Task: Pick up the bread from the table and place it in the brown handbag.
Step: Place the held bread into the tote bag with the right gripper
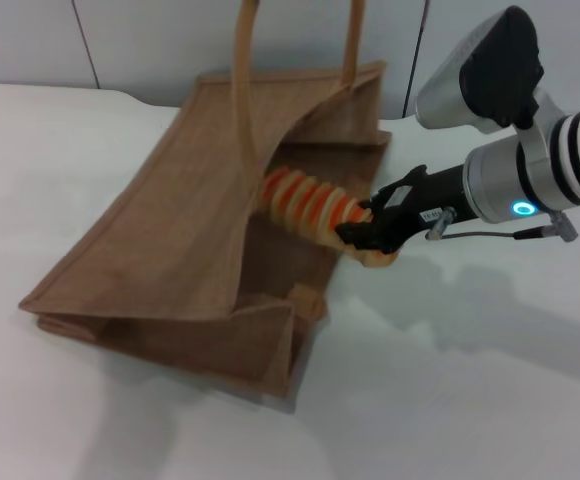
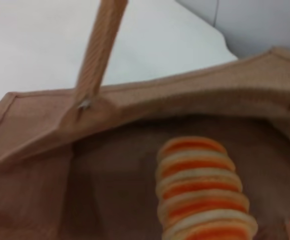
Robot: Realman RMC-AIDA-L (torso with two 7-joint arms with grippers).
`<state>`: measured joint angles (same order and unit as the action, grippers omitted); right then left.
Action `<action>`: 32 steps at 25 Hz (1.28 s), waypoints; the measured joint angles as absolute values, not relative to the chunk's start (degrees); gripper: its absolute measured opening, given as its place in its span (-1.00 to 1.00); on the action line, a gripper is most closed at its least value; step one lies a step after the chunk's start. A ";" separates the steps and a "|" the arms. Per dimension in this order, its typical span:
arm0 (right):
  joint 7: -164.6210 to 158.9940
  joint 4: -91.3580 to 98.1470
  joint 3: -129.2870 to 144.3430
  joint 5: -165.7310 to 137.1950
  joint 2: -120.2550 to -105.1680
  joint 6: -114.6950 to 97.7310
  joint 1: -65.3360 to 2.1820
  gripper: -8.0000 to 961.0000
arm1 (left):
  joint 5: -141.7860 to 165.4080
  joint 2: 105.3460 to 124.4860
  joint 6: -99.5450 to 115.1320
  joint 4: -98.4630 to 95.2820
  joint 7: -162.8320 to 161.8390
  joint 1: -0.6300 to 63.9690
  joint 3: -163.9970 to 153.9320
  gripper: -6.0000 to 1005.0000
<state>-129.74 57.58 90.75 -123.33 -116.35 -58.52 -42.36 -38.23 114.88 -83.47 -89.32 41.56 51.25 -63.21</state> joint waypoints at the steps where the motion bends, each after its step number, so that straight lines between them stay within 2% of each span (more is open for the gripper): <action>1: -129.74 57.08 90.75 -123.33 -116.35 -58.00 -42.65 -0.25 | -38.23 114.99 -83.52 -89.64 41.43 51.30 -63.58 -0.76; 9: -129.78 54.85 90.24 -123.29 -116.22 -53.79 -44.04 -0.28 | -38.37 116.05 -83.81 -90.78 40.58 52.40 -66.30 -0.76; 17: -128.94 50.03 92.70 -120.24 -116.29 -50.11 -48.02 -0.31 | -39.06 116.19 -83.70 -92.26 38.26 53.21 -70.16 -0.76; 32: -128.37 42.33 93.29 -119.80 -116.02 -45.37 -50.25 -0.36 | -39.90 116.28 -83.07 -97.13 35.39 54.24 -75.24 -0.76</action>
